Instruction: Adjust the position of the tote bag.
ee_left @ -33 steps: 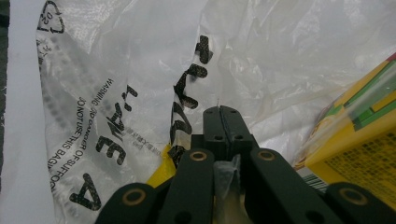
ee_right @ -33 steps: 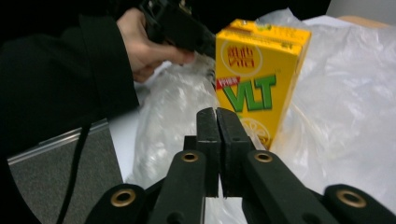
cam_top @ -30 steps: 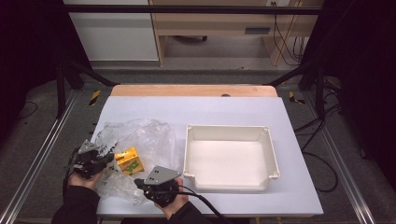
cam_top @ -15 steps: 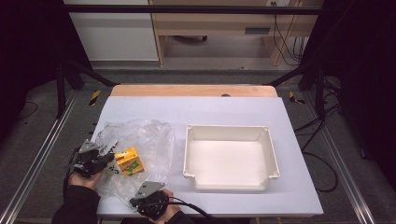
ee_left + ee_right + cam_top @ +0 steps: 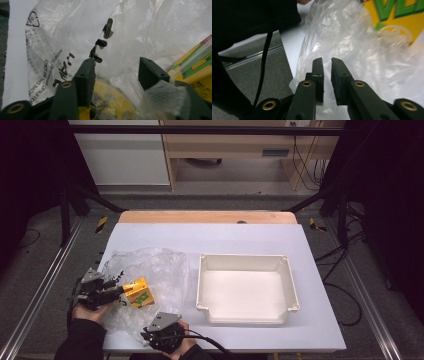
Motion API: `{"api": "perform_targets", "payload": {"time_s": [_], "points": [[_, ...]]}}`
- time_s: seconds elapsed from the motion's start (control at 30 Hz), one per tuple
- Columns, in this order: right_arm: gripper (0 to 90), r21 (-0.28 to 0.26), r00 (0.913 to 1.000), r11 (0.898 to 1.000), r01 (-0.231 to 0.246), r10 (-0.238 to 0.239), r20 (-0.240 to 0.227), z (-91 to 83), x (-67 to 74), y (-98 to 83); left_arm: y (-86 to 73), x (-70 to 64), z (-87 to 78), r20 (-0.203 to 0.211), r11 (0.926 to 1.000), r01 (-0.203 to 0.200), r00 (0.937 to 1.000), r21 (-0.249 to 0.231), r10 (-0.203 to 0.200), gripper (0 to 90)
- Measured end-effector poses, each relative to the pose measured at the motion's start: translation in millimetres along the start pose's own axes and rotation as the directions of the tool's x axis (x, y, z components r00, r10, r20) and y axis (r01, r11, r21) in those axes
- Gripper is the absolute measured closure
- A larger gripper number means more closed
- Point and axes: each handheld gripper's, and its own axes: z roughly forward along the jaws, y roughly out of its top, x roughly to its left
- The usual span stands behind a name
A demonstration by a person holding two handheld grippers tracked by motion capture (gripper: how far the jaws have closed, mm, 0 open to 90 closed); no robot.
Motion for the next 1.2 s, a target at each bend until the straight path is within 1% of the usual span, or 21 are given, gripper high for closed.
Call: {"api": "perform_targets", "payload": {"time_s": [0.07, 0.13, 0.2, 0.27, 0.33, 0.4, 0.47, 0.53, 0.7, 0.83, 0.9, 1.0, 1.03, 1.13, 1.2], "points": [[75.0, -0.025, 0.9999, 1.0, 0.0, 0.0, 0.013, -5.9, -2.4, 2.4, 1.0, -1.0, -1.9, -0.008, 1.0, 0.002, 1.0, -0.005, -0.002, 35.3], [72.6, -0.051, 0.9998, 0.999, -0.004, 0.005, 0.02, -12.0, -4.9, 4.5, 2.8, -1.9, -5.0, -0.011, 0.9999, 0.004, 0.9999, -0.014, -0.004, 31.8], [71.3, -0.069, 0.9996, 0.998, 0.0, 0.002, 0.029, -17.1, -7.3, 6.2, 5.0, -2.0, -9.6, -0.015, 0.9992, 0.012, 0.9998, -0.039, -0.013, 29.9], [68.9, -0.082, 0.9991, 0.997, 0.003, 0.001, 0.042, -22.9, -10.4, 7.9, 7.2, -1.1, -16.0, -0.013, 0.9977, 0.029, 0.9995, -0.062, -0.03, 29.4], [66.9, -0.089, 0.9985, 0.996, 0.009, -0.004, 0.055, -26.8, -13.2, 8.9, 9.2, 0.2, -22.7, -0.012, 0.9954, 0.037, 0.9992, -0.088, -0.038, 29.1], [63.2, -0.1, 0.9976, 0.995, 0.01, -0.003, 0.069, -30.9, -16.4, 10.3, 11.1, 0.7, -29.9, -0.009, 0.9918, 0.045, 0.9989, -0.119, -0.047, 29.1], [61.5, -0.112, 0.9968, 0.994, 0.008, 0.0, 0.079, -35.2, -19.5, 11.9, 13.6, 0.9, -37.7, -0.009, 0.9877, 0.047, 0.9987, -0.149, -0.049, 29.1], [55.6, -0.127, 0.9949, 0.992, 0.008, 0.005, 0.1, -40.1, -22.9, 14.0, 15.9, 0.2, -45.6, -0.002, 0.9816, 0.052, 0.9986, -0.184, -0.053, 29.1], [47.4, -0.158, 0.9897, 0.987, 0.0, 0.023, 0.142, -54.5, -33.5, 21.9, 19.2, -3.0, -58.4, 0.011, 0.9744, 0.044, 0.999, -0.221, -0.042, 28.7], [43.4, -0.171, 0.984, 0.985, -0.006, 0.037, 0.174, -69.1, -42.4, 30.6, 22.1, -8.1, -66.5, 0.019, 0.9689, 0.034, 0.9994, -0.245, -0.03, 29.2], [43.0, -0.176, 0.9812, 0.984, -0.004, 0.038, 0.189, -76.6, -45.8, 34.3, 23.0, -10.9, -68.3, 0.026, 0.9684, 0.03, 0.9994, -0.247, -0.024, 30.1], [43.1, -0.18, 0.9777, 0.984, 0.007, 0.031, 0.208, -85.8, -49.3, 37.6, 24.1, -14.8, -71.2, 0.03, 0.9688, 0.01, 0.9996, -0.248, -0.003, 31.7], [43.2, -0.185, 0.9766, 0.983, 0.011, 0.029, 0.213, -89.1, -50.3, 38.4, 24.8, -16.8, -73.4, 0.031, 0.9676, 0.003, 0.9995, -0.253, 0.005, 32.3], [43.3, -0.191, 0.973, 0.982, 0.013, 0.032, 0.229, -98.2, -54.7, 40.2, 25.6, -21.2, -78.9, 0.042, 0.9653, -0.014, 0.9988, -0.261, 0.026, 36.7], [43.3, -0.192, 0.9704, 0.981, 0.012, 0.035, 0.239, -103.4, -57.1, 40.8, 25.2, -24.4, -82.4, 0.049, 0.966, -0.025, 0.998, -0.257, 0.039, 39.2]]}}
